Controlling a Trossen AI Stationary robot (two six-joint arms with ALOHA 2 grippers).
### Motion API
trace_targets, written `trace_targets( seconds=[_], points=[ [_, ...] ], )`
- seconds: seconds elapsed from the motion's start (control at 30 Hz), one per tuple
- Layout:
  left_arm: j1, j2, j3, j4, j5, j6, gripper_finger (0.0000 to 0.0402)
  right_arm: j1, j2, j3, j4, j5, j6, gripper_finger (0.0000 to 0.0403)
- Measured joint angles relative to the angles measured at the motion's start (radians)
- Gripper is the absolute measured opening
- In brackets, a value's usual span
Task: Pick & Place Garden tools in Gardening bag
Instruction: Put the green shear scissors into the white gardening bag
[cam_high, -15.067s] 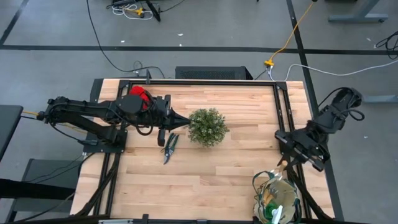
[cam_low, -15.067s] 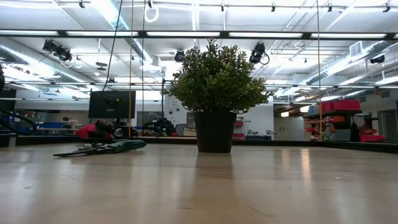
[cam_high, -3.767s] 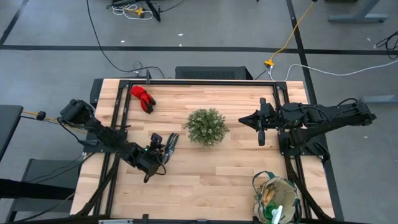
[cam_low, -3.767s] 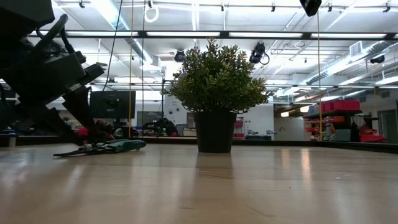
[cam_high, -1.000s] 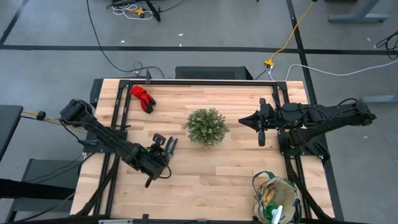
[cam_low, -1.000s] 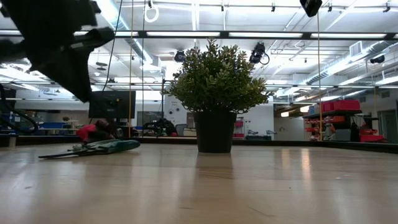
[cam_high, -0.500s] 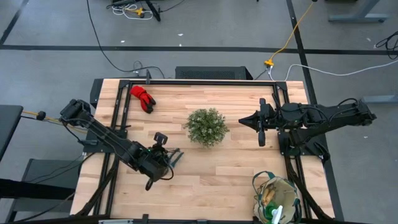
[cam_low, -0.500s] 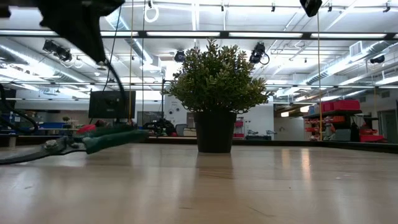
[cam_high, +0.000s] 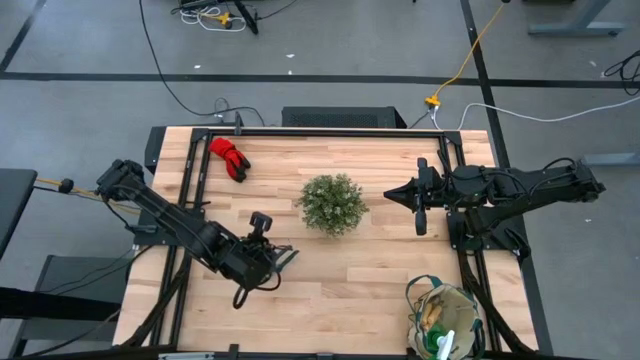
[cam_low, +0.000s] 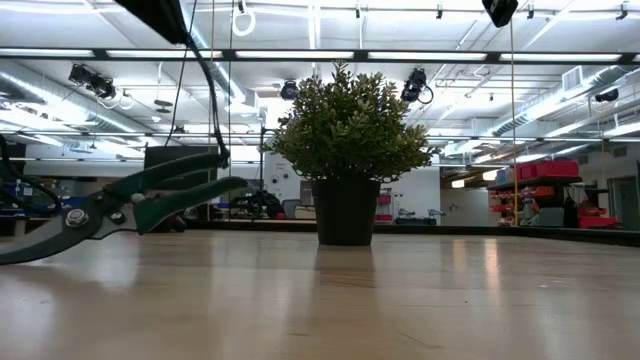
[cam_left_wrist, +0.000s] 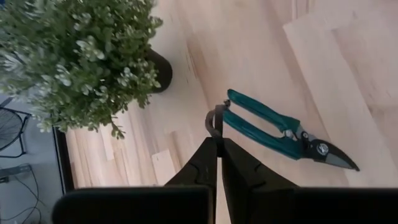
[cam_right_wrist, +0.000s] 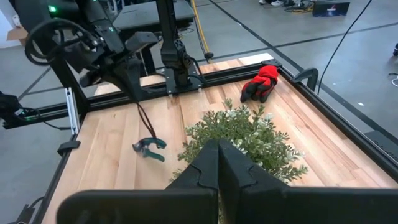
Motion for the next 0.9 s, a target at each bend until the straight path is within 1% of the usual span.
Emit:
trace_targets(
  seconds=[0.3, 0.5, 0.8, 0.9],
  points=[
    [0.001, 0.0, 0.073, -0.013, 0.002, 0.007, 0.0011, 0.0, 0.0, 0.0, 0.006, 0.0, 0.0, 0.0],
    [0.001, 0.0, 0.121, -0.017, 0.073, 0.007, 0.0011, 0.0, 0.0, 0.0, 0.05, 0.0, -0.017, 0.0],
    [0.004, 0.0, 0.195, -0.036, 0.075, 0.008, 0.0011, 0.0, 0.0, 0.0, 0.069, -0.002, -0.019, 0.0],
    [0.014, 0.0, 0.223, -0.046, 0.073, 0.008, 0.0011, 0.0, 0.0, 0.0, 0.088, -0.046, -0.028, 0.0]
  ],
)
